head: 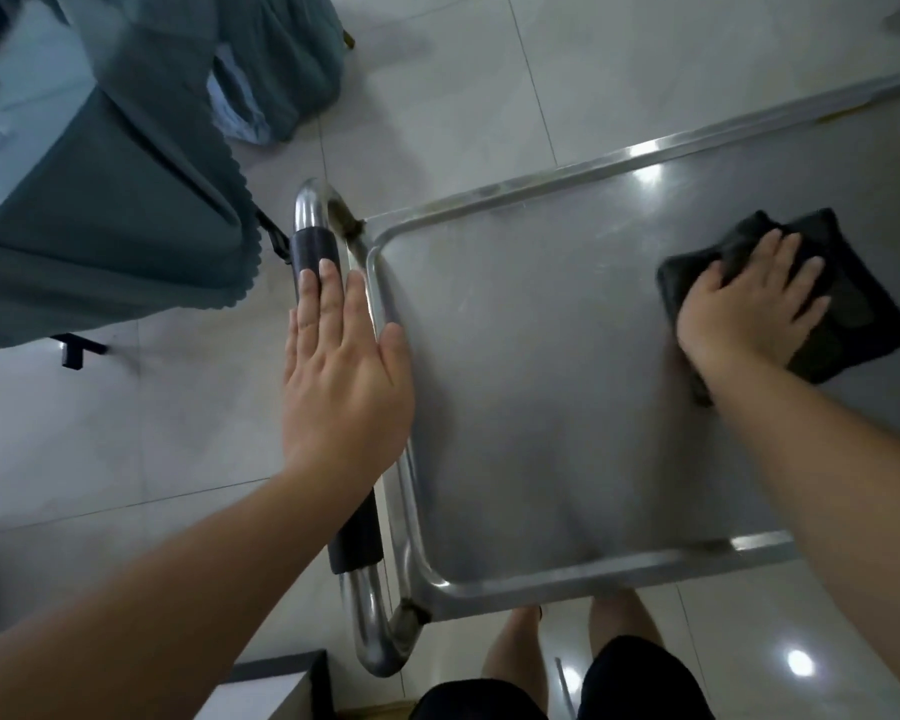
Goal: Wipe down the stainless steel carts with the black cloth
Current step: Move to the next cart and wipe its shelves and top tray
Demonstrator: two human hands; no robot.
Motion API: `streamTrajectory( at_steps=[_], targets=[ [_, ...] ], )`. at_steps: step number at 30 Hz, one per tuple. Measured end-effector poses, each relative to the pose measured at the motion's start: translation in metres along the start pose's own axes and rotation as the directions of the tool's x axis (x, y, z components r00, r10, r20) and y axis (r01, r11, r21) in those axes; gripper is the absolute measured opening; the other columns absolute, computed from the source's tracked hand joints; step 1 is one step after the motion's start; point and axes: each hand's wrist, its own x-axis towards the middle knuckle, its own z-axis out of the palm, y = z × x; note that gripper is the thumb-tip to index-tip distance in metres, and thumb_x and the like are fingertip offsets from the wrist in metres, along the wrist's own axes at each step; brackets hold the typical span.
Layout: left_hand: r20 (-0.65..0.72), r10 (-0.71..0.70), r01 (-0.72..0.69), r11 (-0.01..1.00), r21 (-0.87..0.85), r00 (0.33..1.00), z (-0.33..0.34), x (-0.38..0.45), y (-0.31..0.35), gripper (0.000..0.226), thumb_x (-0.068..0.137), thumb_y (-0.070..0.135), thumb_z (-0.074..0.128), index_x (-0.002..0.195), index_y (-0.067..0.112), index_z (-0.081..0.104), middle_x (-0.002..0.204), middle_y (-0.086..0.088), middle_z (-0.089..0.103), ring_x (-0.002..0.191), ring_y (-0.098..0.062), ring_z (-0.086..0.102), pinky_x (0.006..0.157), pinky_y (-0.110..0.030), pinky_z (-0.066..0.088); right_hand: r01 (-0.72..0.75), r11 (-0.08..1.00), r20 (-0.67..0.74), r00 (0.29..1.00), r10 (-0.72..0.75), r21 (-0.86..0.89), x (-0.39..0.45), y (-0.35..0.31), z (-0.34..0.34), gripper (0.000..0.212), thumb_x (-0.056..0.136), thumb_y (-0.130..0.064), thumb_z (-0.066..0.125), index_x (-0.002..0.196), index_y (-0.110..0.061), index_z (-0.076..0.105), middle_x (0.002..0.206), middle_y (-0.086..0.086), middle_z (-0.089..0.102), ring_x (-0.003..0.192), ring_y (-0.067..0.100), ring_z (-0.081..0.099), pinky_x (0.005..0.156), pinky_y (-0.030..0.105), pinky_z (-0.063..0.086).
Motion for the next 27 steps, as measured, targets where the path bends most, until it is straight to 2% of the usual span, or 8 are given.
streamTrajectory(
  at_steps=[5, 9, 14, 16, 19, 22, 25, 27],
  targets=[
    [-0.003, -0.011, 0.011, 1.0, 0.005, 1.0, 0.0, -0.001, 0.001, 0.066, 0.112, 0.05, 0.014, 0.171, 0.021, 0.003, 0.178, 0.007, -0.013, 0.157, 0.0, -0.025, 0.128, -0.031, -0.011, 0.42, 0.907, 0.076, 0.905, -0.418, -0.017, -0.124, -0.096, 0.054, 0.071, 0.103, -0.048, 0.028, 0.166, -0.016, 0.017, 0.173, 0.002, 0.013, 0.16, 0.028, 0.007, 0.127, 0.056, 0.006],
    [-0.015, -0.034, 0.034, 0.999, 0.014, 0.999, 0.005, -0.001, 0.001, 0.066, 0.112, 0.049, 0.014, 0.171, 0.021, 0.006, 0.178, 0.007, -0.011, 0.157, 0.0, -0.024, 0.13, -0.035, -0.007, 0.849, 0.529, 0.289, 0.508, -0.812, -0.007, -0.213, -0.127, 0.089, 0.075, 0.105, -0.054, 0.028, 0.167, -0.018, 0.002, 0.175, 0.0, 0.002, 0.16, 0.027, -0.01, 0.127, 0.056, 0.0],
    [-0.023, -0.04, 0.041, 0.998, 0.038, 0.999, 0.007, -0.001, -0.002, 0.066, 0.112, 0.052, 0.014, 0.171, 0.022, 0.008, 0.178, 0.008, -0.009, 0.158, 0.0, -0.021, 0.128, -0.035, -0.005, 0.995, 0.092, 0.404, 0.071, -0.912, 0.032, -0.143, -0.103, 0.072, 0.068, 0.107, -0.056, 0.022, 0.166, -0.029, 0.002, 0.173, -0.011, 0.0, 0.159, 0.015, -0.01, 0.128, 0.046, -0.004],
    [-0.012, -0.035, 0.035, 0.999, 0.04, 0.999, 0.007, 0.0, -0.004, 0.067, 0.112, 0.055, 0.012, 0.171, 0.023, 0.008, 0.178, 0.009, -0.01, 0.159, -0.001, -0.02, 0.128, -0.037, -0.003, 1.0, 0.017, 0.415, 0.011, -0.91, 0.009, -0.086, -0.083, 0.054, 0.066, 0.106, -0.057, 0.025, 0.166, -0.034, 0.008, 0.171, -0.016, 0.005, 0.159, 0.01, -0.002, 0.129, 0.042, -0.002],
    [0.004, -0.034, 0.034, 0.998, 0.045, 0.999, 0.008, -0.001, -0.006, 0.07, 0.111, 0.059, 0.008, 0.171, 0.024, 0.007, 0.178, 0.009, -0.012, 0.159, -0.002, -0.02, 0.129, -0.041, -0.001, 0.979, 0.185, 0.382, 0.203, -0.902, -0.082, 0.007, -0.053, 0.02, 0.068, 0.102, -0.058, 0.025, 0.165, -0.036, 0.015, 0.171, -0.015, 0.014, 0.159, 0.011, 0.006, 0.129, 0.042, 0.005],
    [0.0, -0.038, 0.038, 0.999, 0.035, 0.999, 0.008, -0.002, -0.004, 0.07, 0.111, 0.06, 0.008, 0.171, 0.024, 0.009, 0.178, 0.01, -0.01, 0.16, -0.003, -0.018, 0.129, -0.042, 0.0, 0.833, 0.538, 0.257, 0.551, -0.794, -0.128, 0.084, -0.02, -0.012, 0.07, 0.098, -0.055, 0.029, 0.163, -0.03, 0.025, 0.17, -0.002, 0.027, 0.158, 0.024, 0.02, 0.127, 0.048, 0.013],
    [-0.006, -0.046, 0.046, 0.998, 0.05, 0.999, 0.008, -0.003, -0.003, 0.068, 0.111, 0.057, 0.01, 0.171, 0.023, 0.009, 0.178, 0.009, -0.009, 0.16, -0.003, -0.017, 0.129, -0.042, 0.001, 0.392, 0.913, 0.036, 0.92, -0.391, -0.108, 0.118, -0.012, -0.02, 0.07, 0.101, -0.05, 0.029, 0.164, -0.021, 0.024, 0.172, 0.002, 0.022, 0.158, 0.029, 0.017, 0.127, 0.053, 0.011],
    [-0.008, -0.048, 0.049, 0.997, 0.057, 0.999, 0.008, -0.003, -0.003, 0.068, 0.112, 0.056, 0.011, 0.171, 0.023, 0.009, 0.178, 0.009, -0.009, 0.16, -0.004, -0.017, 0.129, -0.04, 0.0, 0.121, 0.991, -0.001, 0.993, -0.121, -0.066, 0.113, -0.034, -0.014, 0.074, 0.1, -0.052, 0.02, 0.166, -0.02, 0.013, 0.174, -0.002, 0.01, 0.16, 0.026, 0.005, 0.128, 0.052, 0.003]
  ],
)
